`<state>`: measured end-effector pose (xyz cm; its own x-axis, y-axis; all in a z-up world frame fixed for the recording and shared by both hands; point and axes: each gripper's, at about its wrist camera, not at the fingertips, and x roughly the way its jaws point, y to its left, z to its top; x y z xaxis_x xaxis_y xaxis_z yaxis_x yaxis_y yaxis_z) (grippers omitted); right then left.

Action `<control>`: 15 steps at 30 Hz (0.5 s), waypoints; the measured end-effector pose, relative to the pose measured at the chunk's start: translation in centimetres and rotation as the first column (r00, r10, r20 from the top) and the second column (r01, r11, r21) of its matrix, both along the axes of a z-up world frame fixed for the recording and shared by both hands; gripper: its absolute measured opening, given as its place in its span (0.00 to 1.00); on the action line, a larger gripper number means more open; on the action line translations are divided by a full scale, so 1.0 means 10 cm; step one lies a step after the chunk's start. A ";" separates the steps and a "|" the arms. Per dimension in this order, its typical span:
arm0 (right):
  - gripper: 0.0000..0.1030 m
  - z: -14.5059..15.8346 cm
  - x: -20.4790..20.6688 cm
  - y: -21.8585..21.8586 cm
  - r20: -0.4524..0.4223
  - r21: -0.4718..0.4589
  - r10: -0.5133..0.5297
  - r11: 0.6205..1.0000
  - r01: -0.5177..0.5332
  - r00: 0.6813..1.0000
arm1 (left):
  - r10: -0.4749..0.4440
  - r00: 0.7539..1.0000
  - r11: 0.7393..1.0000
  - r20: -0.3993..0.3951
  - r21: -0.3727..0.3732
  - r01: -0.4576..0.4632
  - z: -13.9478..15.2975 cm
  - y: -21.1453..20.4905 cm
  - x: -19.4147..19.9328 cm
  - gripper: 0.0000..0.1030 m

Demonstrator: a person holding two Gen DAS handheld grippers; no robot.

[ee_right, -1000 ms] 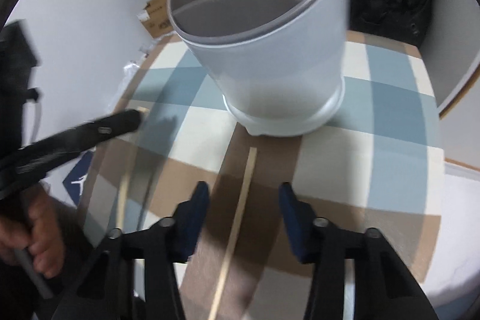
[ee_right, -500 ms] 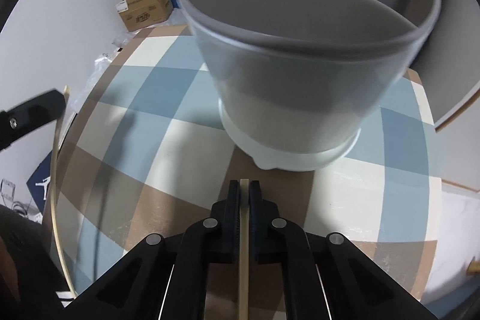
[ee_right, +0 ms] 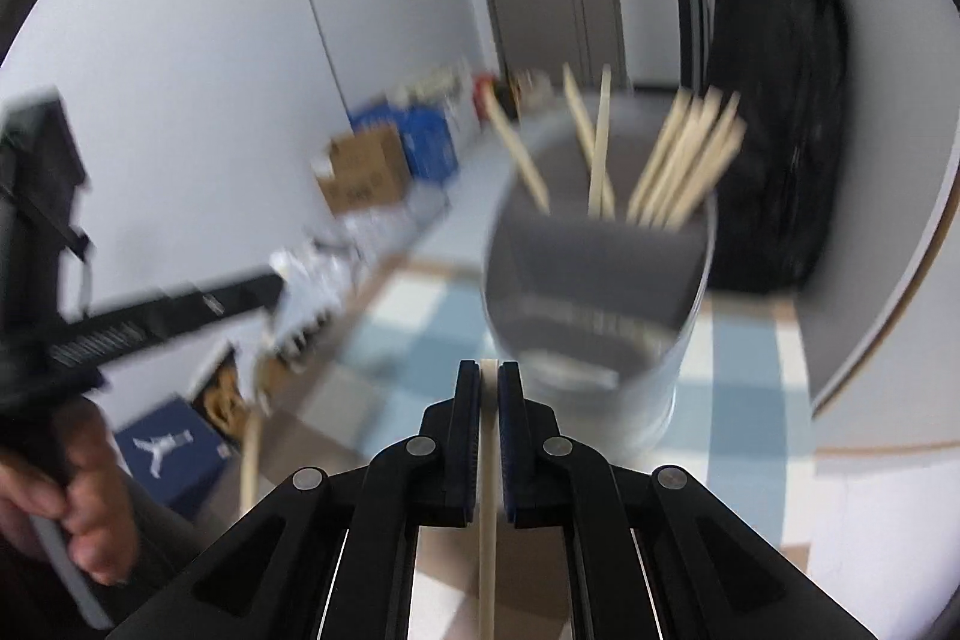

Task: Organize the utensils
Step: 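Carry both held sticks up over the holder opening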

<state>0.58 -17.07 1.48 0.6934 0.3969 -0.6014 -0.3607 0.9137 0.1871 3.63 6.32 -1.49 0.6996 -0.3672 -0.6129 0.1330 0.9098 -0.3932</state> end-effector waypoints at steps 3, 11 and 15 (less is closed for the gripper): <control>0.05 0.27 0.01 -0.11 0.070 0.059 -0.017 0.998 0.013 0.997 | -0.002 0.998 1.000 0.055 -0.005 0.002 0.21 -0.04 0.02 0.02; 0.05 0.90 0.15 -0.31 0.218 0.159 -0.058 0.987 0.023 0.974 | -0.065 0.974 0.998 0.219 0.014 0.063 0.86 -0.28 0.14 0.02; 0.05 1.15 0.19 -0.43 0.262 0.182 -0.060 0.983 0.012 0.963 | -0.072 0.957 0.997 0.280 0.030 0.066 1.11 -0.36 0.27 0.02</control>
